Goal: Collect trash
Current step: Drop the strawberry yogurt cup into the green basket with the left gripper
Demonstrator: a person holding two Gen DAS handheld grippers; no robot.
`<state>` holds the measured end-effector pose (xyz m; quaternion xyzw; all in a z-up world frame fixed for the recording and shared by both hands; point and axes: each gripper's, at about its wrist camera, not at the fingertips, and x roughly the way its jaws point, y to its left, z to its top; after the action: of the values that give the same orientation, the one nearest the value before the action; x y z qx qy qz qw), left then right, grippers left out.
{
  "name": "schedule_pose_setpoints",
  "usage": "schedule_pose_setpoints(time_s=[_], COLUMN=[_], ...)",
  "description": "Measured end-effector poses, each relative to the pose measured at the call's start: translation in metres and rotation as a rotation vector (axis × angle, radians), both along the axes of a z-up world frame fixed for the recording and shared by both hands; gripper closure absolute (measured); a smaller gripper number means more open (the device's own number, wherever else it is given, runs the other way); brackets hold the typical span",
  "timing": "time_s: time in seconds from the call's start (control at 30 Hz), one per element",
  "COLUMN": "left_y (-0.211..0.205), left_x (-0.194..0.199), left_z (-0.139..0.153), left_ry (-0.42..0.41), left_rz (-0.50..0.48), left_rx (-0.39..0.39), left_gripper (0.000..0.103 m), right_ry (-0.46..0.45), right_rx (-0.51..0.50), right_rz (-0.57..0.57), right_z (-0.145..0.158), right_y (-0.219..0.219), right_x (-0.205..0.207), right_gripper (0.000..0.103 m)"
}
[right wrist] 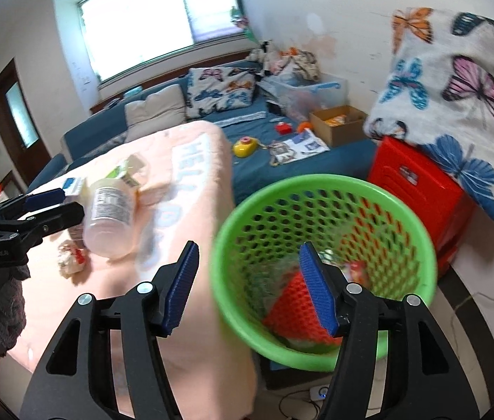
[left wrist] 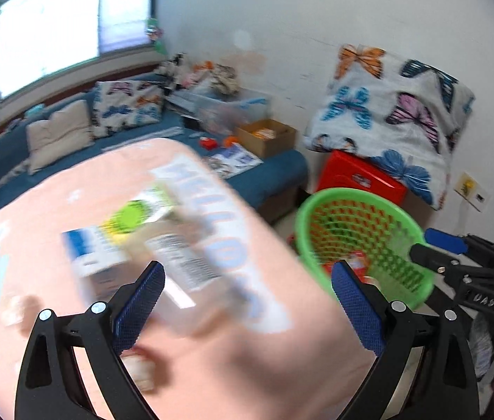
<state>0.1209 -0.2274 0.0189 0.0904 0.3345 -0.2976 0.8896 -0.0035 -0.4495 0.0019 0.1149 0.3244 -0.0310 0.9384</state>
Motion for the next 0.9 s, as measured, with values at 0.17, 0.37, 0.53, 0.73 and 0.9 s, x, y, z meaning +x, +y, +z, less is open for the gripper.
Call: schedule_pose_setpoints(time_s=[0.17, 0.37, 0.53, 0.73, 0.9], left_y=[0.049, 0.087, 0.099, 0.104, 0.100], left_x=[0.014, 0.046, 0.068, 0.089, 0.101], left_z=[0.000, -0.016, -0.031, -0.047, -0.054], left_ry=[-0.020, 0.017, 0.036, 0.054, 0.056], left_rz=[0.072, 0.097, 0.060, -0.018, -0.127], left_rx=[0.025, 0.062, 0.084, 0.107, 0.117], left_gripper=[0.010, 0.010, 0.010, 0.010, 0.010], right_ry=[0.003, 0.009, 0.022, 0.052, 0.077], right_rx=[-0.002, -0.015, -0.035, -0.046, -0.044], right_rz=[0.078, 0.151, 0.187, 0.203, 0.216], right_z=[0.004, 0.009, 0.010, 0.006, 0.003], right_y=[0.031, 0.062, 0.081, 0.091, 0.097], right_x=[0.019, 0.038, 0.051, 0.064, 0.075], right_gripper=[0.041, 0.040, 0.039, 0.038, 0.037])
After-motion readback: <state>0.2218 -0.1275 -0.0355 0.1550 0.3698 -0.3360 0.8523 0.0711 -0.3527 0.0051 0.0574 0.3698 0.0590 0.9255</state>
